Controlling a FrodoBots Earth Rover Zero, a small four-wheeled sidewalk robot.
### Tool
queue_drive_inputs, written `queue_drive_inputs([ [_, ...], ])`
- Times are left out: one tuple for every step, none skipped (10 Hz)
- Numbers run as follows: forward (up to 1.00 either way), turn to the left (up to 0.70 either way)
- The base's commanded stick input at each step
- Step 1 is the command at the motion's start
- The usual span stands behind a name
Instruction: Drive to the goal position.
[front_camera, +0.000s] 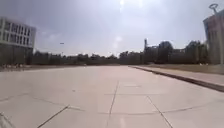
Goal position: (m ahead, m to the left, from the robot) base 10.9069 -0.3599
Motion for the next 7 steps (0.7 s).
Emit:
queue_drive_inputs([
  [0.70,0.01],
  [0.70,0.01],
  [0.70,0.01],
  [0.70,0.01],
  [0.70,0.01],
  [0.70,0.01],
  [0.70,0.01],
])
